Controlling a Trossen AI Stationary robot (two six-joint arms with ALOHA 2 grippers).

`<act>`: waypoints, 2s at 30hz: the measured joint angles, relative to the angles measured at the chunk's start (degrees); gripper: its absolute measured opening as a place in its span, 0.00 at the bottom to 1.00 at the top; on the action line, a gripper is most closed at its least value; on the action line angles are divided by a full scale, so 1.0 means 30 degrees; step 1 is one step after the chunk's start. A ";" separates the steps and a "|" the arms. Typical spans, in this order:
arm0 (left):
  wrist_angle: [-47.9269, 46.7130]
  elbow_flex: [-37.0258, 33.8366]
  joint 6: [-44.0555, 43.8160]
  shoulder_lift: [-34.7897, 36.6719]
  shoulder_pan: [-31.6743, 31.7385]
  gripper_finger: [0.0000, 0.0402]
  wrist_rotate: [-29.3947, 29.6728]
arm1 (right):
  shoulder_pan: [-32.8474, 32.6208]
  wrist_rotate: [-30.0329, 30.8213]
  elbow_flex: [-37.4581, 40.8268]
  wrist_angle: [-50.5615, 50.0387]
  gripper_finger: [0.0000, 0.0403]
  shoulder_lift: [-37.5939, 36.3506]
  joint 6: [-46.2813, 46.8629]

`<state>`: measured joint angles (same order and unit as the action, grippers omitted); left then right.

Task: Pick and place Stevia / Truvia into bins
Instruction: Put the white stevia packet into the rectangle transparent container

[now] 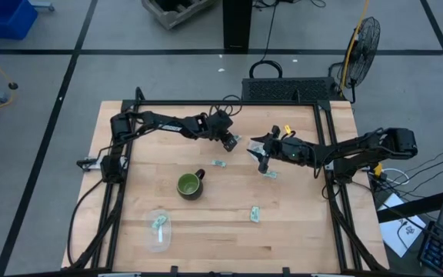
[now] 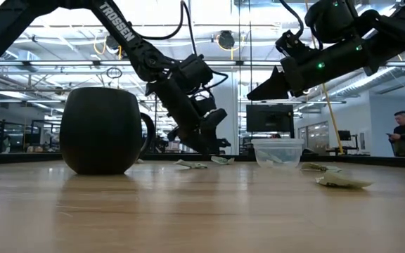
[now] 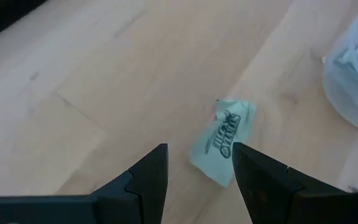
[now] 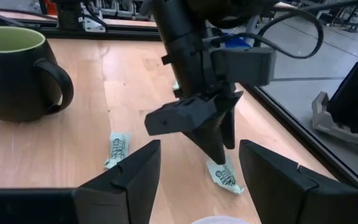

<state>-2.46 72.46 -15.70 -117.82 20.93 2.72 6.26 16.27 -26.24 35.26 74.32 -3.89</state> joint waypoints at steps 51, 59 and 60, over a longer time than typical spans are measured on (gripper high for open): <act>0.0271 -0.0029 0.1378 -0.0149 -0.0109 0.01 -0.0455 | 0.0000 -0.0028 0.0000 0.0105 0.52 0.0000 0.0003; -0.2038 -0.0029 0.2014 0.2437 -0.0363 0.01 -0.1830 | 0.0000 -0.0029 0.0000 0.0025 0.52 0.0000 0.0003; -0.2737 -0.0029 0.2304 0.3019 -0.0463 0.01 -0.1834 | 0.0000 -0.0029 0.0000 0.0011 0.52 0.0000 0.0003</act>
<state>-10.67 72.38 -8.79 -108.76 19.54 -2.78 6.26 16.19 -26.24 35.29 74.32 -3.88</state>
